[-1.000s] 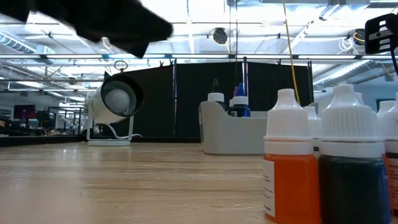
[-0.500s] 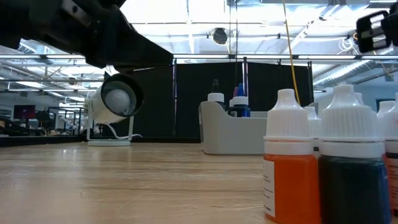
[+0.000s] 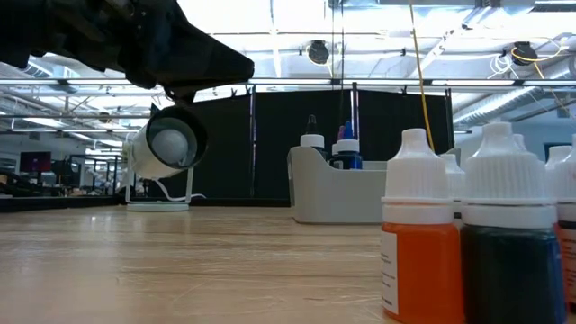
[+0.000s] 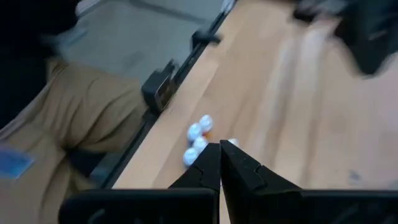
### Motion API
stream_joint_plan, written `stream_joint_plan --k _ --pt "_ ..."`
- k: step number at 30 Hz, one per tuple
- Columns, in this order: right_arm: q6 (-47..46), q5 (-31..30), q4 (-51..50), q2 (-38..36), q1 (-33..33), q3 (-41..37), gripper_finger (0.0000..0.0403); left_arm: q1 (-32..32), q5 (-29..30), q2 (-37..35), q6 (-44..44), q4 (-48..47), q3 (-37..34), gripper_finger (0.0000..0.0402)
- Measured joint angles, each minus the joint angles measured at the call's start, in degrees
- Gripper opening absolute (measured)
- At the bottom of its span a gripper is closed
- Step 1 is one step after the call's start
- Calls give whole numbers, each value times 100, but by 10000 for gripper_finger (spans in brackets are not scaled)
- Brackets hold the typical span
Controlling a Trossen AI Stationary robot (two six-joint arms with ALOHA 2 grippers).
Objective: Pick & Place food coloring
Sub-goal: Put the small black food coloring bottle into the gray bin
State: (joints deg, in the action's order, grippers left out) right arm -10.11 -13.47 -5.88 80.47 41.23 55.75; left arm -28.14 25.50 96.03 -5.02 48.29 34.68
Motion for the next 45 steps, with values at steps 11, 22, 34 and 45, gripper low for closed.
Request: stream_joint_plan --k 11,22,34,45 --pt "361 566 363 1132 -400 109 24 0 0 0 -2 -2 0 21" --pt "66 130 1257 1707 -429 111 137 0 2 0 -561 -4 0 9" --pt "-258 126 1537 1718 -430 -340 130 0 9 0 -499 -4 2 46" --pt "-114 148 2222 1718 -430 -706 114 0 11 0 -397 -5 2 46"
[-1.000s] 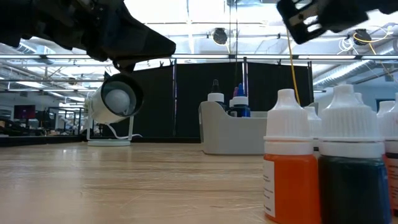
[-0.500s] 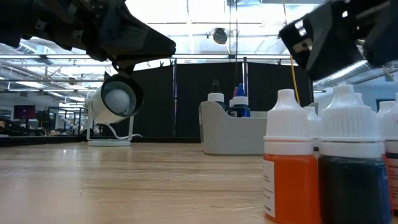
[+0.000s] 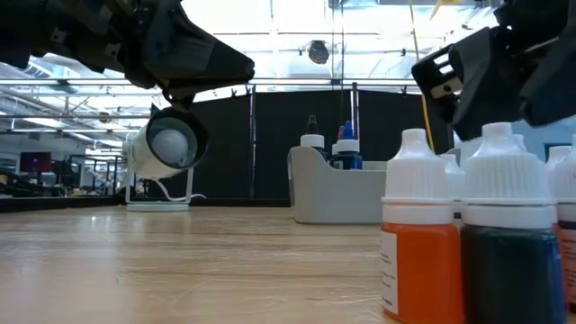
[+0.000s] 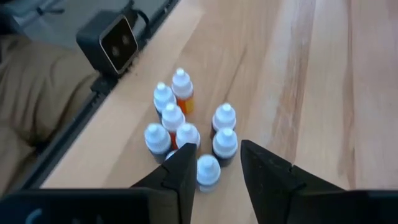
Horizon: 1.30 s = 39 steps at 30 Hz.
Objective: Pick & Place food coloring
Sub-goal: Put the small black food coloring bottle into the gray bin
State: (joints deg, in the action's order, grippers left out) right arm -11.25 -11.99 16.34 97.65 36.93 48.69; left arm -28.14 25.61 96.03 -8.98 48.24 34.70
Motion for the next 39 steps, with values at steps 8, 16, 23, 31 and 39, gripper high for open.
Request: stream_joint_plan --k 8,16,23,31,39 --pt "-1 2 618 0 0 -297 114 0 2 0 -16 -2 0 47" --pt "-3 -7 713 0 2 -300 114 0 3 0 20 -2 0 47" --pt "-33 -13 984 307 15 -300 114 0 7 0 104 -9 0 47" --pt "-176 -17 1043 459 -22 -296 114 -1 5 0 -7 -17 0 47" --pt "-181 2 867 459 -17 -296 114 0 6 0 22 -21 0 47"
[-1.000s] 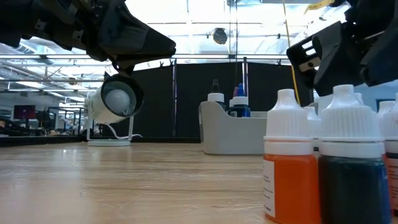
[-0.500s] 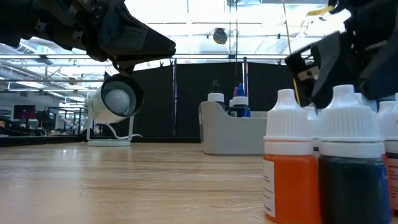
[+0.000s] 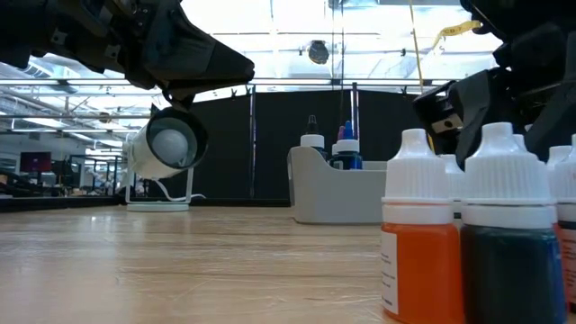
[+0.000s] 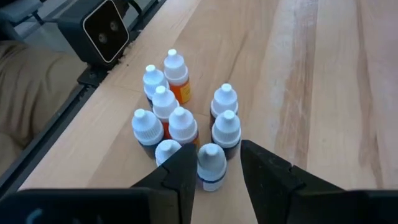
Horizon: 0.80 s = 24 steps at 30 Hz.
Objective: Pick & Place food coloring
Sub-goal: Put the small black food coloring bottle into the gray bin
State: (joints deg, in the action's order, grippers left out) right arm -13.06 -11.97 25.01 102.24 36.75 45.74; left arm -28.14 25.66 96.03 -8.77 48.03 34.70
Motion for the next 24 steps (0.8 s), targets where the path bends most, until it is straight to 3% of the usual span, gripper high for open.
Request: stream_joint_plan --k 24 --pt "68 17 -85 0 9 0 114 -1 1 0 84 -35 0 47"
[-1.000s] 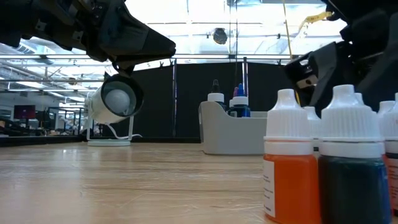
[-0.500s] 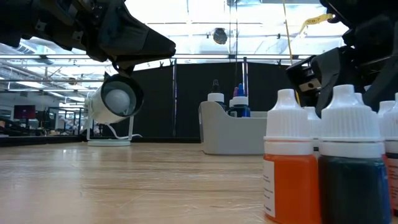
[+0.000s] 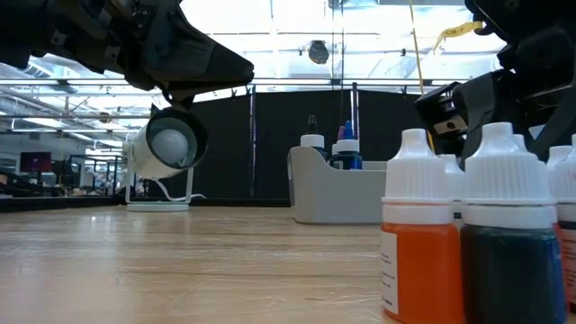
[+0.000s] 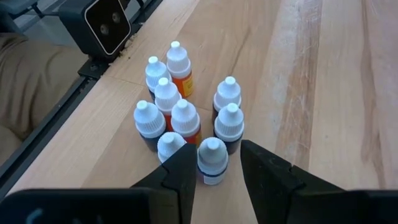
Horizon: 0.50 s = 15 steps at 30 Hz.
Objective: Pick & Place food coloring
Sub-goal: Put the small black food coloring bottle into the gray bin
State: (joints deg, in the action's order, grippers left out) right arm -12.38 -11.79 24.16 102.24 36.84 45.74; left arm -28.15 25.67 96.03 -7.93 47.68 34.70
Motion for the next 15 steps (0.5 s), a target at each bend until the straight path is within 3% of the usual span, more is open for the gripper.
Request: stream_joint_plan --k 15 --pt "0 0 2 0 0 0 114 1 0 0 48 2 0 47"
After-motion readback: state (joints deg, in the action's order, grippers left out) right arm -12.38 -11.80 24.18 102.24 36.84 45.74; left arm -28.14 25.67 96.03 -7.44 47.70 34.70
